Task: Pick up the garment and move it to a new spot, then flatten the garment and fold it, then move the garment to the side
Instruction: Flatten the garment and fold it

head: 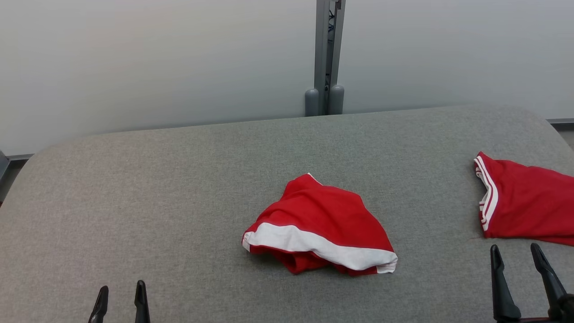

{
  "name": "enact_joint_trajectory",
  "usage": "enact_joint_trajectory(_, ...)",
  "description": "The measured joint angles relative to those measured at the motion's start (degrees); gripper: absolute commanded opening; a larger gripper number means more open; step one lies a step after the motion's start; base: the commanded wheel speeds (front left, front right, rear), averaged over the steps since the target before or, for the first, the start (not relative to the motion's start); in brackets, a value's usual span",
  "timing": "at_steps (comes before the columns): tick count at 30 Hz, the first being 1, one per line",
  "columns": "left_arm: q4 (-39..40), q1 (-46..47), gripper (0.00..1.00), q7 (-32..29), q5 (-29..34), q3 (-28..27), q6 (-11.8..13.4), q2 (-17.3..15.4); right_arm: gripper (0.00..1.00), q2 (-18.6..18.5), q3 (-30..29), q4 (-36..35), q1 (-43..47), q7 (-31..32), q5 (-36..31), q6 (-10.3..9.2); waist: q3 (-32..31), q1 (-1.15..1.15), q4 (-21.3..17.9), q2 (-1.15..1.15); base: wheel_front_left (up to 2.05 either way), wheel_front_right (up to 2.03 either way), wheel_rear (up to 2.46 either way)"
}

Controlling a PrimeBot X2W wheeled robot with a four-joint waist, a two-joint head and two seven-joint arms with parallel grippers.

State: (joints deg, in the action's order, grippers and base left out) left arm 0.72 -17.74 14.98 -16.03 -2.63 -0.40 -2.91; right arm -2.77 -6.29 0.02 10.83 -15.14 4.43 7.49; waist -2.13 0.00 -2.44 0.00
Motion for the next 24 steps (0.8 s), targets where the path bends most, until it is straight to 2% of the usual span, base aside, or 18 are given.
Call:
enact_joint_trajectory(12,1.24,0.7,1.0,0.0,-0.07,0.82,0.29,0.05,1.0,0.01,0.78,0.21,-0.3,0.0,0.13,0.0,0.42,0.0,-0.53,0.0,0.0,0.0,0.0)
enact_joint_trajectory(15,1.37,2.58,1.0,0.02,-0.82,2.4,-1.01,0.02,1.0,0.0,0.96,0.08,-0.91,0.0,0.13,0.0,0.91,0.0,-0.69,0.0,0.0,0.0,0.0)
enact_joint_trajectory(19,-8.8,5.2,1.0,-1.77,-4.1,6.64,-3.78,0.21,1.0,-0.01,1.68,-0.2,-1.8,0.0,0.12,0.0,1.85,0.0,-1.35,0.0,0.0,0.0,0.0)
enact_joint_trajectory(22,-14.14,10.66,1.0,-3.97,-12.22,7.67,-5.04,0.11,1.0,0.02,2.63,-0.45,-2.41,0.0,0.1,0.01,2.58,0.0,-2.22,0.0,0.0,0.0,0.0)
enact_joint_trajectory(24,-17.03,13.76,1.0,-5.13,-14.83,8.75,-5.68,0.01,1.0,0.01,2.88,-0.42,-2.57,0.0,0.14,0.01,3.14,0.0,-2.94,0.0,0.0,0.0,0.0)
